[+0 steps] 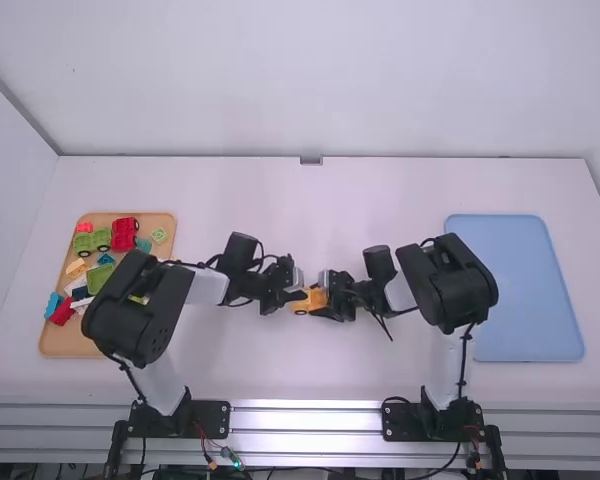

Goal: Assemble lego blocks to make yellow taxi

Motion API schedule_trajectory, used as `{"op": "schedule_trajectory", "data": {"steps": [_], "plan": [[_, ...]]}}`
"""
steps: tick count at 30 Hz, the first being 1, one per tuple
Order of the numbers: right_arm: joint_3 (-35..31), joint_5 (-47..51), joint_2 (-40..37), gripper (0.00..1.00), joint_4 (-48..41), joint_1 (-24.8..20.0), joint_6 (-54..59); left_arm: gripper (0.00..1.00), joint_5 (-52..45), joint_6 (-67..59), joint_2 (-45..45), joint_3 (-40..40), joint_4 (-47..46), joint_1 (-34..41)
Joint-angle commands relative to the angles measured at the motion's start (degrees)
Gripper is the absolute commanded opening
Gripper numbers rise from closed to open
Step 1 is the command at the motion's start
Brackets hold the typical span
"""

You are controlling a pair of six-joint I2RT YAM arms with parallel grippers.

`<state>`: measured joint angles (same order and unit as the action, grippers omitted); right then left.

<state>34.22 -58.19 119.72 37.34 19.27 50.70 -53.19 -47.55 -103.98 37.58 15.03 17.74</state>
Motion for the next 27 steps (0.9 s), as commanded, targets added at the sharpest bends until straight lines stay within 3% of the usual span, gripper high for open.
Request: {"op": "schedule_trajectory", "data": {"steps": [1, 6, 11, 16, 22, 23, 24, 27], "plan": [[-0.48, 1.25, 0.83, 0.5, -0.26, -0.09, 0.52, 0.02, 4.9, -0.44, -2.67, -0.9, -1.51, 0.28], [-0.46, 1.25, 0.83, 0.51, -0.26, -0.09, 0.52, 0.01, 11.89, 0.2, -5.55, -0.9, -1.62, 0.26], [-0.5, 1.27, 0.83, 0.51, -0.26, -0.09, 0.52, 0.02, 11.69, 0.2, -5.95, -0.37, -0.83, -0.17], [-0.48, 1.27, 0.83, 0.52, -0.26, -0.09, 0.52, 0.02, 10.19, 0.22, 1.99, 2.1, -5.62, -1.38], [-0.48, 1.29, 0.83, 0.53, -0.24, -0.07, 0.52, 0.04, 12.2, 2.67, 17.51, 6.12, -15.58, -3.1], [-0.48, 1.29, 0.83, 0.54, -0.24, -0.09, 0.52, 0.18, 13.49, 4.87, 20.33, 6.69, -16.81, -3.63], [-0.5, 1.4, 0.83, 0.55, -0.24, -0.09, 0.52, 0.99, 16.11, 9.16, 25.11, 7.5, -18.64, -4.63], [-0.48, 2.67, 0.83, 0.58, -0.22, -0.09, 0.5, 0.99, 20.22, 15.87, 32.35, 7.89, -20.2, -6.32]]}}
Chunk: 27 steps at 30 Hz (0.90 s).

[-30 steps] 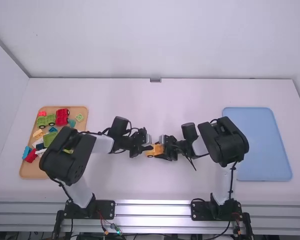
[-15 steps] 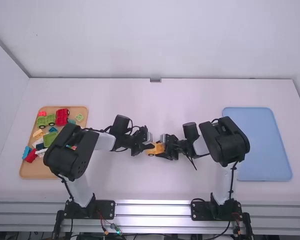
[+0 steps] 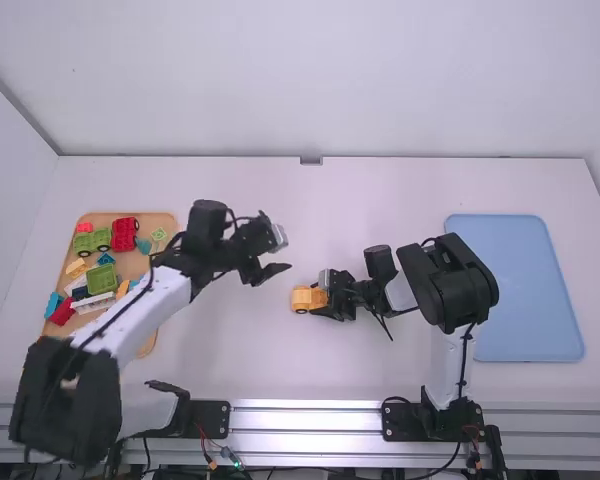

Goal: Assemble lego blocks to make yellow taxi

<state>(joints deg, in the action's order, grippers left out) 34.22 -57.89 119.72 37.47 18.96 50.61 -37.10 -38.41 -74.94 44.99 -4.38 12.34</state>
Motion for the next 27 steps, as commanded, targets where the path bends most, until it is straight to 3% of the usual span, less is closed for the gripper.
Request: {"op": "schedule_trajectory", "data": {"steps": [1, 3, 5, 6, 9, 13, 17, 22, 27], "plan": [[-0.46, 3.15, 0.81, 0.63, -0.42, 0.22, 0.59, 0.99, 6.93, 10.34, 6.82, 0.46, -1.64, -1.73], [-0.44, 4.37, 0.81, 0.68, -0.39, 0.24, -0.37, 0.99, 9.9, 13.51, 9.88, 0.44, -2.62, -2.36], [-0.55, 8.37, -0.72, 0.83, -1.2, 0.26, -4.22, 0.99, 17.99, 18.08, 15.1, 0.37, -5.09, -3.21], [-0.55, 8.37, -0.72, 0.83, -1.2, 0.26, -4.22, 0.99, 17.99, 18.08, 15.1, 0.37, -5.09, -3.21], [-0.55, 11.23, -4.87, 1.0, -6.25, 0.22, -3.08, 0.99, 29.97, 24.9, 19.17, 0.37, -7.39, -3.26], [-0.44, 18.18, -13.42, 0.98, -16.87, 0.22, -2.86, 0.99, 44.48, 35.1, 21.44, 0.42, -9.44, -3.69], [-0.09, 26.45, -22.73, 0.99, -27.76, 0.22, -2.82, 0.99, 51.98, 42.32, 21.9, 0.96, -12.9, -6.29], [-0.22, 31.06, -31.93, 0.99, -34.6, 0.22, -2.82, 0.99, 53.18, 48.0, 20.83, 3.06, -17.11, -13.66], [-0.22, 32.3, -39.65, 0.99, -36.44, 0.28, -2.8, 0.99, 48.92, 50.66, 14.58, 9.11, -24.0, -27.61]]}}
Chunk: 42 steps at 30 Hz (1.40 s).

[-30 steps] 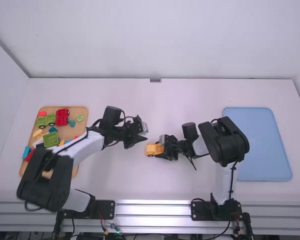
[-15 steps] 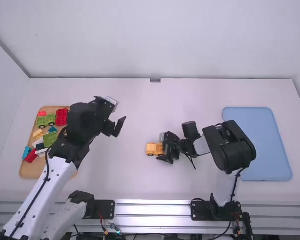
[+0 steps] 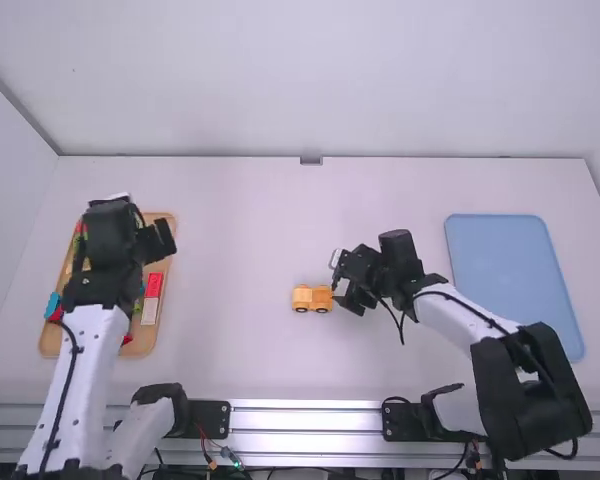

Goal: Assemble lego blocks to make yellow taxi

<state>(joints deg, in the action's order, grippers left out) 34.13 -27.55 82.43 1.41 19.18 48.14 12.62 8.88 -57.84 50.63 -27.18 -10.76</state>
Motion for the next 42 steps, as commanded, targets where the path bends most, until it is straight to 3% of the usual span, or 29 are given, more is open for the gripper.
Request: {"op": "schedule_trajectory", "data": {"steps": [1, 8, 11, 15, 19, 26, 32, 42], "plan": [[-0.11, 1.92, -3.23, 0.99, -0.33, 0.07, -0.31, 0.99, -2.01, 3.32, -4.15, 4.83, -2.51, -6.75], [-0.02, 2.25, -7.72, 0.99, 2.56, -0.66, 0.04, 1.0, -8.94, 3.28, -22.77, 19.02, -12.83, -22.97], [-0.02, 2.29, -8.68, 0.98, 5.75, -1.95, 0.09, 0.99, -14.51, 1.62, -35.5, 29.44, -19.26, -28.79], [-0.02, 1.9, -8.68, 0.99, 8.63, -3.1, 0.02, 0.99, -15.98, 1.95, -47.08, 39.45, -25.86, -31.58], [-0.04, 1.92, -8.68, 0.98, 10.32, -3.54, -0.31, 0.99, -10.16, 10.45, -54.97, 44.72, -25.53, -32.39], [-0.04, 2.12, -8.68, 0.99, 10.08, -3.48, -0.37, 0.99, -12.55, 36.09, -57.94, 44.04, -21.38, -32.63], [-0.04, 2.1, -8.68, 0.99, 9.66, -2.36, -0.37, 0.99, -10.67, 40.11, -57.94, 41.99, -17.09, -33.14], [-0.09, 2.03, -8.68, 0.99, 8.31, -1.64, -0.35, 0.99, -9.53, 42.1, -58.6, 42.1, -19.69, -33.07]]}}
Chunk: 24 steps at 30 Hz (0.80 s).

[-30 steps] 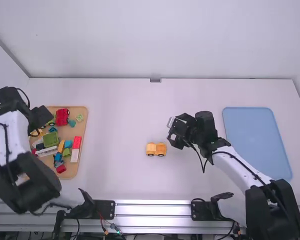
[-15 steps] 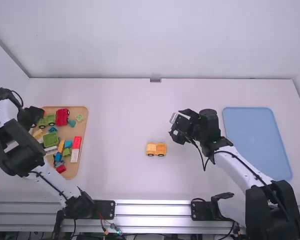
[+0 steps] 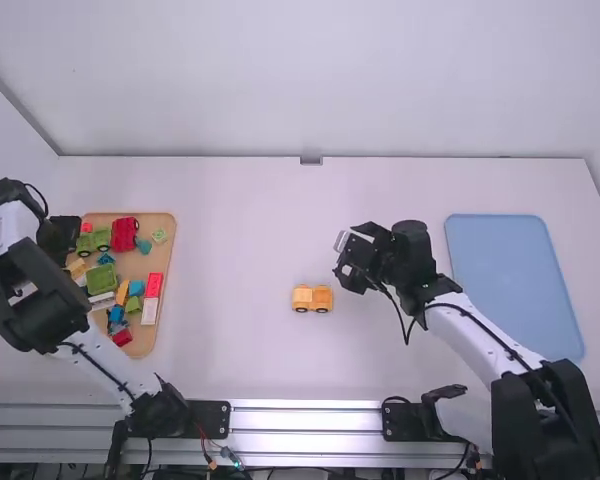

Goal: Assemble lego blocks to make yellow taxi

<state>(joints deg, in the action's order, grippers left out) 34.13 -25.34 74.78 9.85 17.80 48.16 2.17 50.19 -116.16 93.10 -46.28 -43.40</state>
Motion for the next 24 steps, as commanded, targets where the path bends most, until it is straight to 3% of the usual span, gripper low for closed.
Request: {"op": "schedule_trajectory", "data": {"steps": [1, 8, 18, 24], "plan": [[-0.09, -0.2, -1.03, 0.99, -0.35, -0.42, -0.35, 0.99, 0.92, 0.85, -0.46, -0.37, -0.57, -0.46], [-0.09, -0.31, -1.01, 0.99, -1.53, -1.31, -0.39, 1.0, 1.99, 1.01, -2.58, -0.37, -0.35, -0.68], [-0.09, -0.09, -1.03, 0.99, -1.73, 0.87, -0.35, 0.75, 2.56, 2.97, -4.24, -0.52, 1.27, -0.81], [-0.09, -0.09, -1.03, 0.99, -1.73, 0.87, -0.37, 0.72, 3.3, 4.46, -5.68, -0.55, 1.81, -0.96]]}}
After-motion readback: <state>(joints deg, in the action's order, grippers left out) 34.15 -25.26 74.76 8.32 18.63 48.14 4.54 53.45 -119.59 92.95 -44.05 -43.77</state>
